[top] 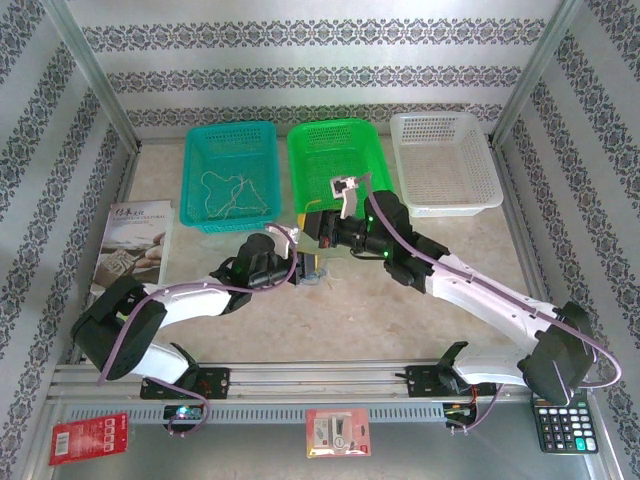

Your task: Untangle the cables

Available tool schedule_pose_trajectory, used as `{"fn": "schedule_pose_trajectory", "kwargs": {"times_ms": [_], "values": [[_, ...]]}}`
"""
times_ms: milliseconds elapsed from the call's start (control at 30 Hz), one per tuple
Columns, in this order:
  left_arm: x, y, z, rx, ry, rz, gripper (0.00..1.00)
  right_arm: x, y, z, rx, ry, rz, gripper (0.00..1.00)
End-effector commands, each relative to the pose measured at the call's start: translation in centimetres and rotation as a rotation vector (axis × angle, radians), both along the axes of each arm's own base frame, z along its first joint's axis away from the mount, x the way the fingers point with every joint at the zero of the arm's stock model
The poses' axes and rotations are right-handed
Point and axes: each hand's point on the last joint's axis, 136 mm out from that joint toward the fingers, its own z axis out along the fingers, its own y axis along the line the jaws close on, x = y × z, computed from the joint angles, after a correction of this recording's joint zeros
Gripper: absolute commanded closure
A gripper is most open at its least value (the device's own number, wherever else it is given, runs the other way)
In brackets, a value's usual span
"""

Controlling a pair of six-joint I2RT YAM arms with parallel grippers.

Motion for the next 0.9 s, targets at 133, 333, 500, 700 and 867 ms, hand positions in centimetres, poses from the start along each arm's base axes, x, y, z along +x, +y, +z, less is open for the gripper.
{"fn": "schedule_pose_trajectory", "kwargs": {"times_ms": [133,333,500,700,867], "values": [[-1.3,0.5,-1.9,-0.010,0.027,0.009,0.74,0.9,-2.0,8.2,0.149,-0.100,-0.034,1.00],[-1.8,0.9,-1.6,-0.025,0.033,0.017,0.74,3.5,-4.7,11.1,0.179,-0.146,-0.143,1.00],[-2.0,1.2,0.5,-0.062,0.016,0.030,0.70,8.6,-6.8,9.1,0.123,-0.115,-0.271,1.00],[-1.7,2.6,4.3,-0.103,-0.021,0.111,0.52,15.4,-7.7,2.8,0.026,0.004,-0.368,1.00],[-1.5,3.5,7.0,-0.136,-0.044,0.166,0.42,19.5,-7.4,-3.6,-0.088,0.097,-0.399,1.00]]}}
